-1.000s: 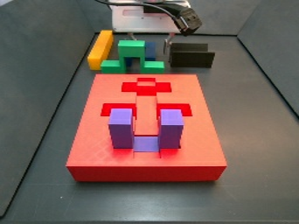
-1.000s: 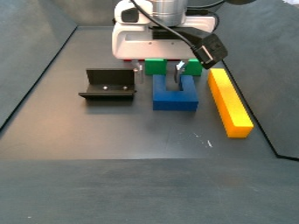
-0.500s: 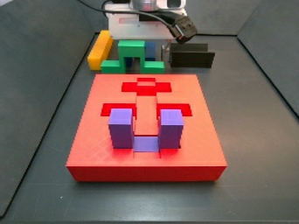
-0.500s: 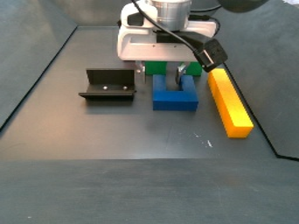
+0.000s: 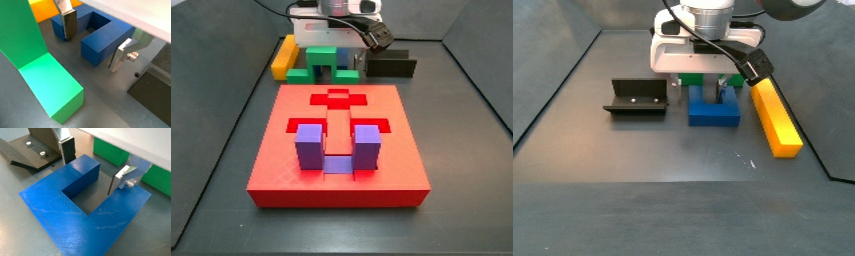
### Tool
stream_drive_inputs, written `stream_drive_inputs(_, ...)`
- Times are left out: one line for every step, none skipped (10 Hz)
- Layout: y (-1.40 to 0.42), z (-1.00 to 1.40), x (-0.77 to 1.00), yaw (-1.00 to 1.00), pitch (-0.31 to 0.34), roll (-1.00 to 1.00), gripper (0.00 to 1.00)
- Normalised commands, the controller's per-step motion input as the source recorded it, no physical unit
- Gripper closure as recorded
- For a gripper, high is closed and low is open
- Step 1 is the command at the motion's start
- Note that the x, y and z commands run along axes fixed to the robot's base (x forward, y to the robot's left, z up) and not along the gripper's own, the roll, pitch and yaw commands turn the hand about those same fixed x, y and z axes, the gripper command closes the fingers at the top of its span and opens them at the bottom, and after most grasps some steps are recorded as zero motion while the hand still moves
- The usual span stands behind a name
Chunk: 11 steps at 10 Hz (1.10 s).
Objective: Pick up the blue object. Move up. Place the blue object on the fixture. Regrasp the blue object. Move to above the board. Insert the blue object.
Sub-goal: Pick up the blue object.
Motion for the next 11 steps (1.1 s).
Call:
stream_drive_inputs(0.0,-0.1,-0.04,0.0,-0.083,0.0,0.0)
stream_drive_inputs(0.0,-0.1,-0.02,0.0,-0.081,0.0,0.0)
stream_drive_inputs(0.0,-0.01,0.0,0.0,-0.054,0.0,0.0)
stream_drive_inputs(-0.01,-0.01,0.0,0.0,-0.049,0.0,0.0)
stream_drive_inputs(-0.01,-0.03,0.0,0.0,-0.044,0.0,0.0)
stream_drive_inputs(-0.03,0.0,0.0,0.0,0.0,0.0,0.0)
stream_drive_inputs(0.0,-0.06,-0.01,0.0,0.0,0.0,0.0)
stream_drive_inputs(-0.03,-0.09,-0.07,0.0,0.0,0.0,0.0)
stream_drive_inputs(0.0,0.0,0.0,0.0,0.0,0.0,1.0)
stream_drive_inputs(0.0,0.0,0.0,0.0,0.0,0.0,1.0)
stream_drive_inputs(0.0,0.0,0.0,0.0,0.0,0.0,1.0)
